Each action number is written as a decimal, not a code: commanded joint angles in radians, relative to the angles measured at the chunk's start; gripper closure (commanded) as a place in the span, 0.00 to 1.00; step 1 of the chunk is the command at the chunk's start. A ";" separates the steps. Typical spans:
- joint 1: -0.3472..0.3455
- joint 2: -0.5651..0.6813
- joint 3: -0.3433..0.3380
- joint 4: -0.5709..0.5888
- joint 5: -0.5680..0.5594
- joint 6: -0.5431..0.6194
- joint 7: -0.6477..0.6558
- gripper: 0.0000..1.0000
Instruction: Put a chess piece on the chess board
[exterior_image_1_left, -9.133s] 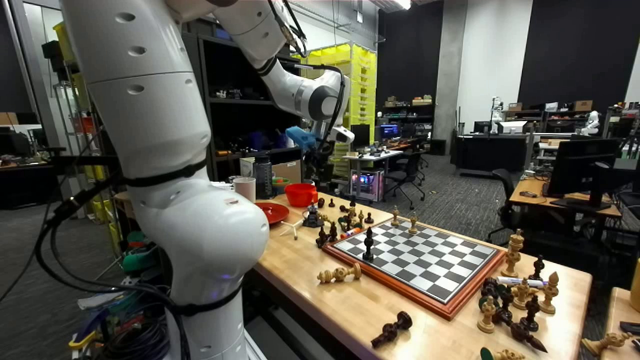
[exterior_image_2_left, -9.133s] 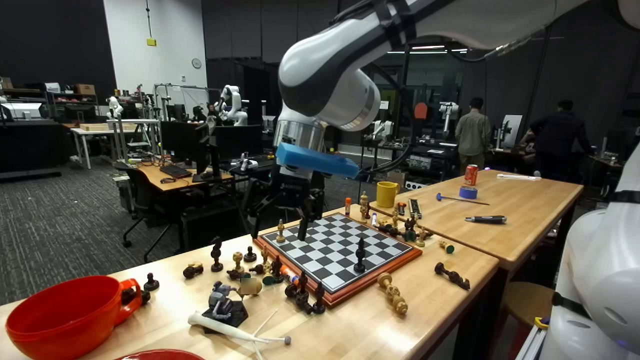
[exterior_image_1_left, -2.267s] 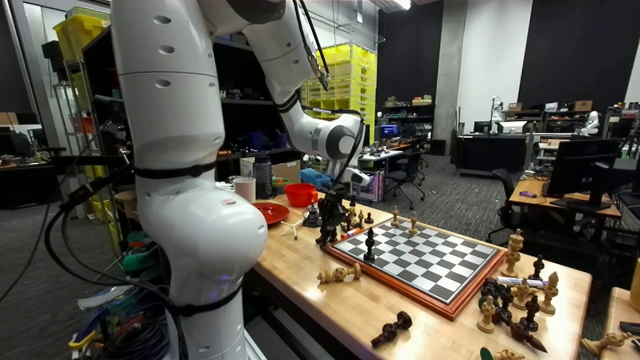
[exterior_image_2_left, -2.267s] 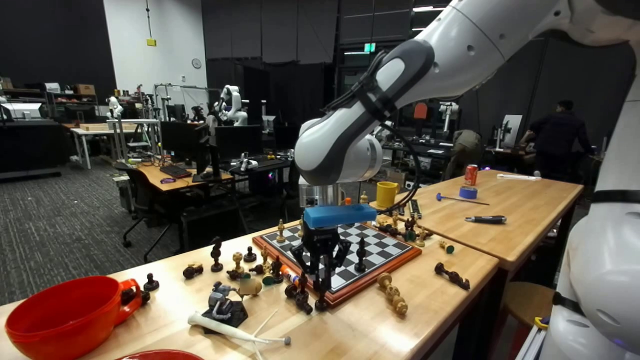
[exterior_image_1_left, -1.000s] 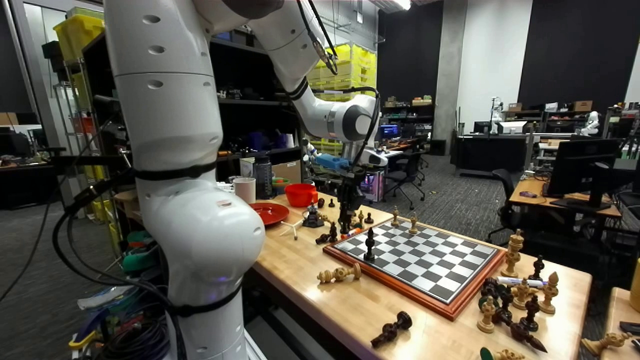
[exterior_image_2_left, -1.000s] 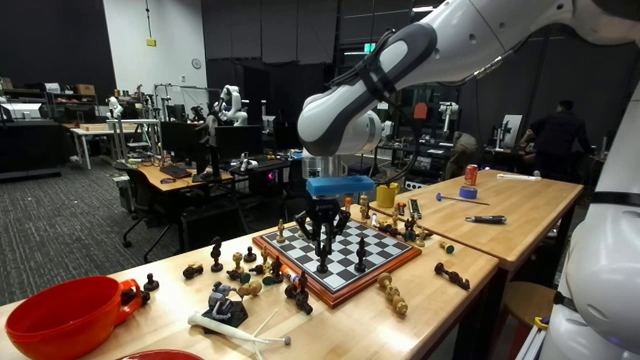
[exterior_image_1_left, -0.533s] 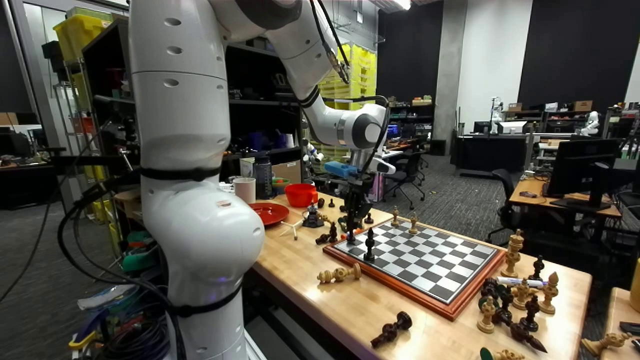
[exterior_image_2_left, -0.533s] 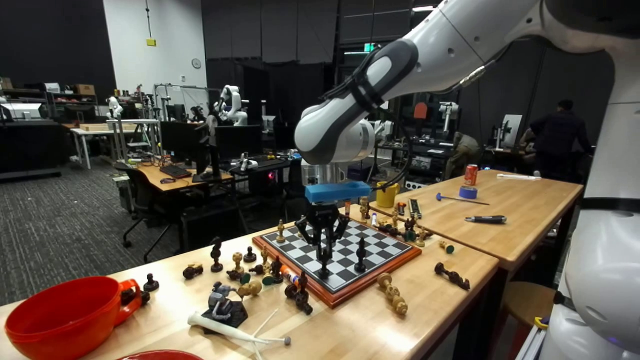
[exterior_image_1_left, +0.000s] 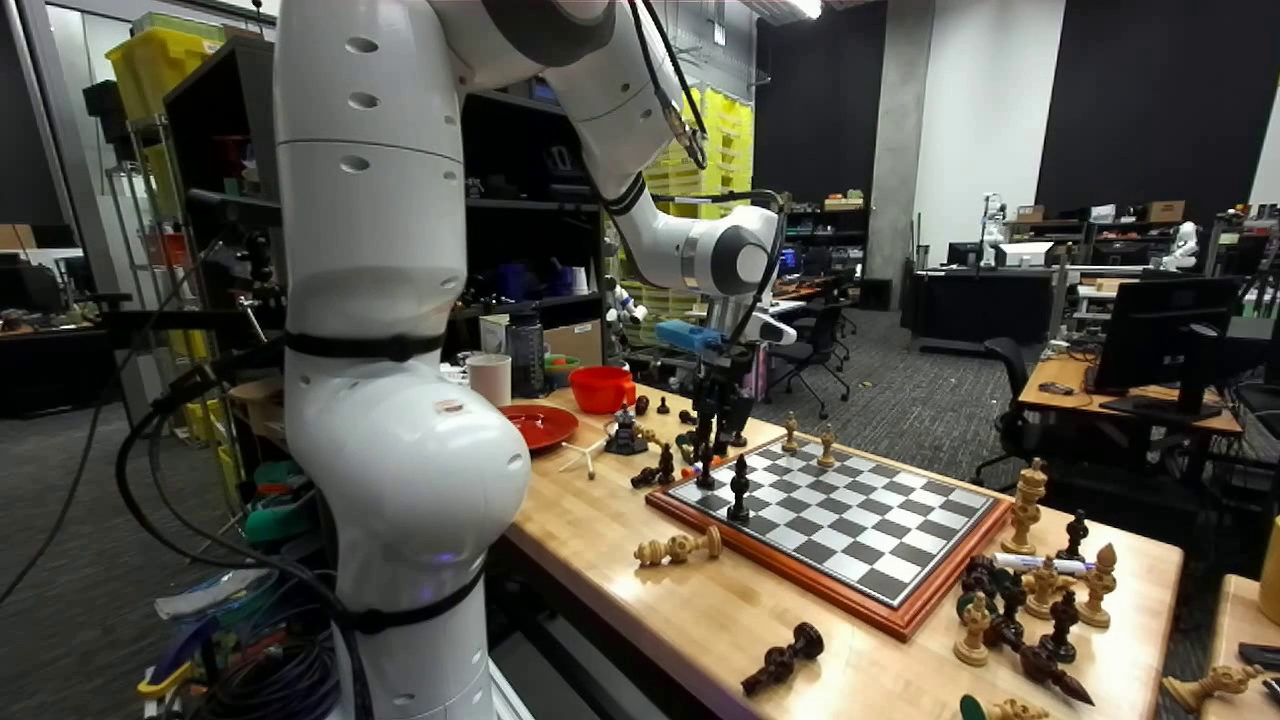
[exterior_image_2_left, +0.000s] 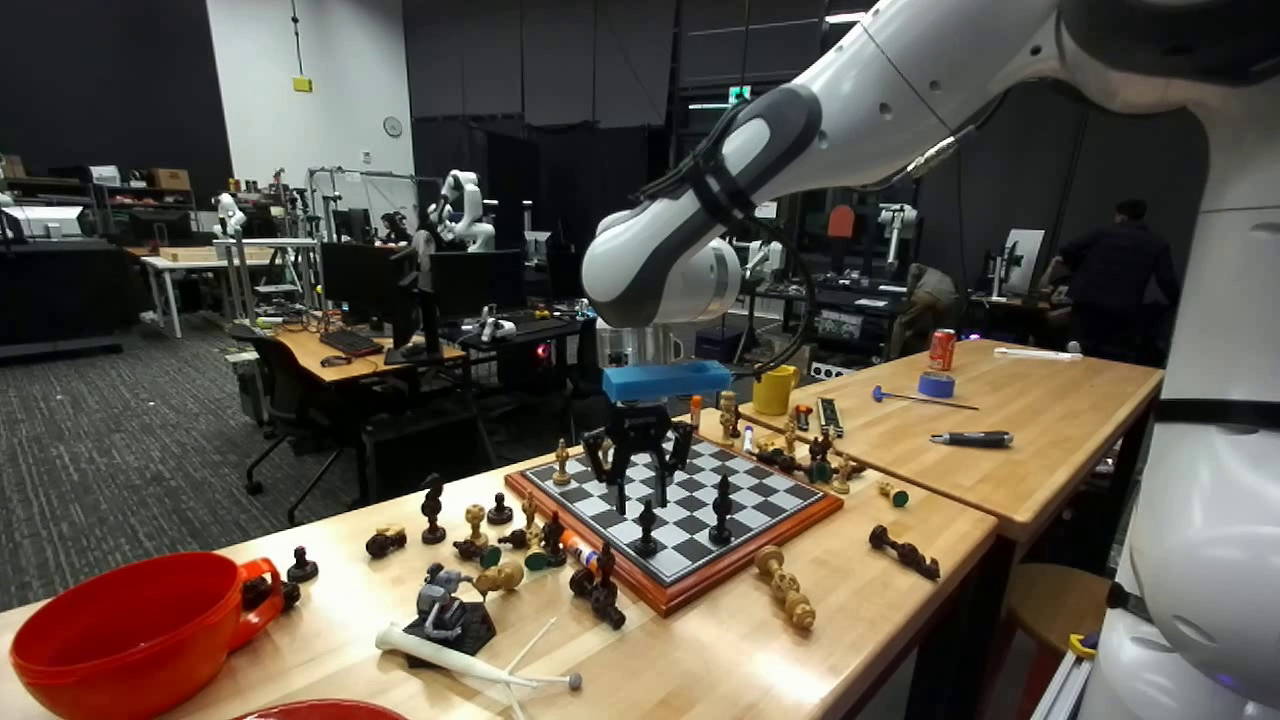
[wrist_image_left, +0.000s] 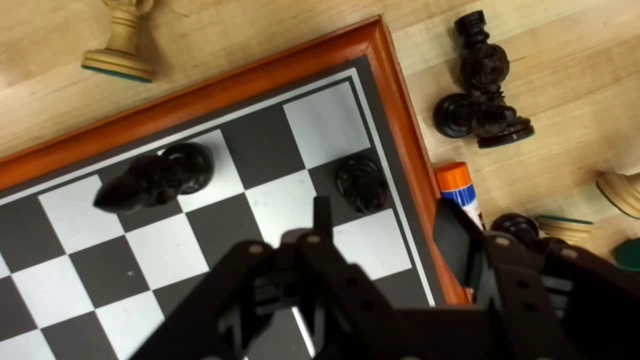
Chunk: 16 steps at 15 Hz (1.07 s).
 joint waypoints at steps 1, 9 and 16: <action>0.023 -0.120 0.004 -0.008 -0.032 -0.052 0.020 0.14; 0.036 -0.398 -0.027 0.042 0.009 -0.307 -0.418 0.00; 0.024 -0.401 -0.032 0.061 -0.004 -0.343 -0.463 0.00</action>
